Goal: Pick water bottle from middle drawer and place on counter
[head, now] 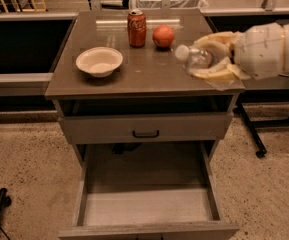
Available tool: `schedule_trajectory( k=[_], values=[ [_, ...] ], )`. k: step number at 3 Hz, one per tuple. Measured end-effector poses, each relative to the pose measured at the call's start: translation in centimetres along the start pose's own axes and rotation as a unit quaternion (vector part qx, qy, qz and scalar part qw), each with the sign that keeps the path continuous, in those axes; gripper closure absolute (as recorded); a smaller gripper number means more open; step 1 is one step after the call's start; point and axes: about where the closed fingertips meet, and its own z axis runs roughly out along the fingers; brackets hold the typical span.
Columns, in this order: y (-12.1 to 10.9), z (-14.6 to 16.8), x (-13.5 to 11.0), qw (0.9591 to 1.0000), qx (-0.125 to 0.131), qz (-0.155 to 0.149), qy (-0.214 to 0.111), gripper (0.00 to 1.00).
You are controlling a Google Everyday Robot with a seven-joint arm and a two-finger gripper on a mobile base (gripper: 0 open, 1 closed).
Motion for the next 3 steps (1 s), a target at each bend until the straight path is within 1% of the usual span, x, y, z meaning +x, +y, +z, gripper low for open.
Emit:
schedule_trajectory(
  k=[1, 2, 3],
  values=[
    [-4.3, 4.3, 0.4, 0.9981, -0.009, 0.045, -0.042, 1.00],
    [-7.7, 8.4, 0.9, 0.9924, -0.006, 0.098, -0.074, 1.00],
    [-9.7, 11.3, 1.9, 0.9837, 0.008, 0.151, -0.098, 1.00]
  ],
)
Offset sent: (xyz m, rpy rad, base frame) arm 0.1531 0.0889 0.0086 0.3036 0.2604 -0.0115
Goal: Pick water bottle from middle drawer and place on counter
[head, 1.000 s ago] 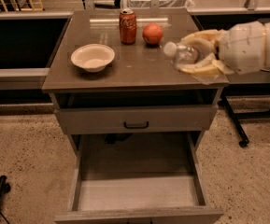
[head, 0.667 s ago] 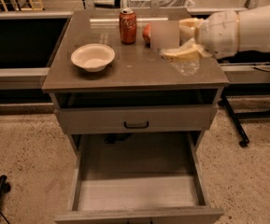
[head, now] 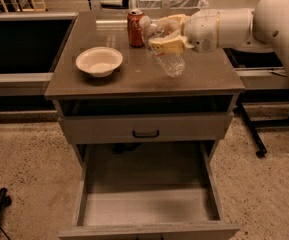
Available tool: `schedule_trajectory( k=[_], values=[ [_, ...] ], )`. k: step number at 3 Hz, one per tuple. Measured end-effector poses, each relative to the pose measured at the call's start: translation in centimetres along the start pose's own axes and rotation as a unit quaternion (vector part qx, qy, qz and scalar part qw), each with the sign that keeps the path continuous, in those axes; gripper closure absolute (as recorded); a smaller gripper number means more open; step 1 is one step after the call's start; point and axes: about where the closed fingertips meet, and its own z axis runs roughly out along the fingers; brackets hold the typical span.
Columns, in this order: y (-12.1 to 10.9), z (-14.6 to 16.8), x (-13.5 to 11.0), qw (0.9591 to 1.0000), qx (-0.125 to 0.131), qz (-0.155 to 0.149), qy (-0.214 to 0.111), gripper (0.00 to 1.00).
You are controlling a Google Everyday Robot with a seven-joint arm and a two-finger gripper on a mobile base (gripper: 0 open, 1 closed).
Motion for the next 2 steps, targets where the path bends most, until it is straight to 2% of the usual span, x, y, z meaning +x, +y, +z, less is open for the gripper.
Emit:
schedule_trajectory(
  k=[1, 2],
  values=[
    [-1.8, 2.0, 0.8, 0.9988, 0.020, 0.032, -0.030, 1.00],
    [-3.3, 3.3, 0.9, 0.9949, 0.041, 0.048, -0.078, 1.00]
  ],
)
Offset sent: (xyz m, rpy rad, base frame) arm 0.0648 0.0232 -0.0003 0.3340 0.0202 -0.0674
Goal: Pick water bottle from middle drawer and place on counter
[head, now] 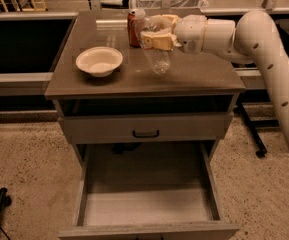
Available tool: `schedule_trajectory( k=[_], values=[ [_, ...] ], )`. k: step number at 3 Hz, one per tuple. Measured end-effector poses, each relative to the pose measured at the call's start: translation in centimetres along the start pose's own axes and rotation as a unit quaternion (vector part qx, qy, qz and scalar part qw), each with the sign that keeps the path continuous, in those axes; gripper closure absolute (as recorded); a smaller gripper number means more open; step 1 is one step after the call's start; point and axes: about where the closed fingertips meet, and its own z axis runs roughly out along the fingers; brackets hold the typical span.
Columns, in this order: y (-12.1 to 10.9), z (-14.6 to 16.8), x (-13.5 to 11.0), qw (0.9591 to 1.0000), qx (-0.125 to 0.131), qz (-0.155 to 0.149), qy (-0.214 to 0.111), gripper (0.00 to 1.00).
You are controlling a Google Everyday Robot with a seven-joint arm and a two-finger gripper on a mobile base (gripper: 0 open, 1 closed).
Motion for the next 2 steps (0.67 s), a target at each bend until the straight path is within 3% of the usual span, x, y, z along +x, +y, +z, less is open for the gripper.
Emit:
schedule_trajectory(
  k=[1, 2],
  values=[
    [-1.19, 0.64, -0.18, 0.9982, 0.029, 0.014, -0.051, 1.00],
    [-1.63, 0.61, 0.25, 0.9970, 0.046, 0.027, -0.056, 1.00]
  ],
)
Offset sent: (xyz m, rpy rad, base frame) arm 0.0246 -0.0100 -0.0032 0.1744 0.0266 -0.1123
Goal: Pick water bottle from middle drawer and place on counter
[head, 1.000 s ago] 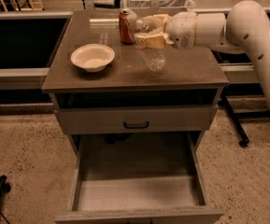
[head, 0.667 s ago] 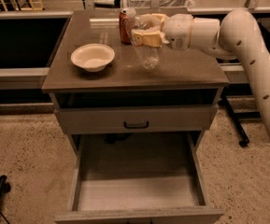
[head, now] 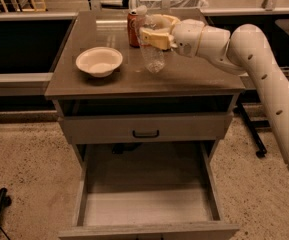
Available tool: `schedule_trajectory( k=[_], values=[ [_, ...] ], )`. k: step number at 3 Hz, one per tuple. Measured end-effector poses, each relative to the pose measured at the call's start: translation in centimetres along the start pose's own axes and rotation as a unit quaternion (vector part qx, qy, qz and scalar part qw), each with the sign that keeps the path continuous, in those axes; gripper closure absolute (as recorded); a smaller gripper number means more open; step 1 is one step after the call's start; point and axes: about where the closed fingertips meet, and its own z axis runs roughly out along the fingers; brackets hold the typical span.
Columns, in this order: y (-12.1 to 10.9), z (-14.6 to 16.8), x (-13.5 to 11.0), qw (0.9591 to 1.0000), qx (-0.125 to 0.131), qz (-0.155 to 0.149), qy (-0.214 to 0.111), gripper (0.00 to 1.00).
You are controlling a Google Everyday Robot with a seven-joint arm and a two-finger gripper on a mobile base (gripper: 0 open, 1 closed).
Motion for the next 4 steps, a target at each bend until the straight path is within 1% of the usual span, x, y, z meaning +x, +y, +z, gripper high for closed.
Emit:
schedule_trajectory(
  k=[1, 2, 3, 4],
  values=[
    [-0.18, -0.53, 0.71, 0.9996, 0.018, 0.023, 0.001, 0.82],
    [-0.47, -0.91, 0.72, 0.9976, 0.038, 0.046, -0.033, 0.58],
    [-0.60, -1.02, 0.50, 0.9938, 0.054, 0.067, -0.071, 0.35],
    [-0.65, -0.96, 0.33, 0.9924, 0.058, 0.070, -0.083, 0.12]
  ],
)
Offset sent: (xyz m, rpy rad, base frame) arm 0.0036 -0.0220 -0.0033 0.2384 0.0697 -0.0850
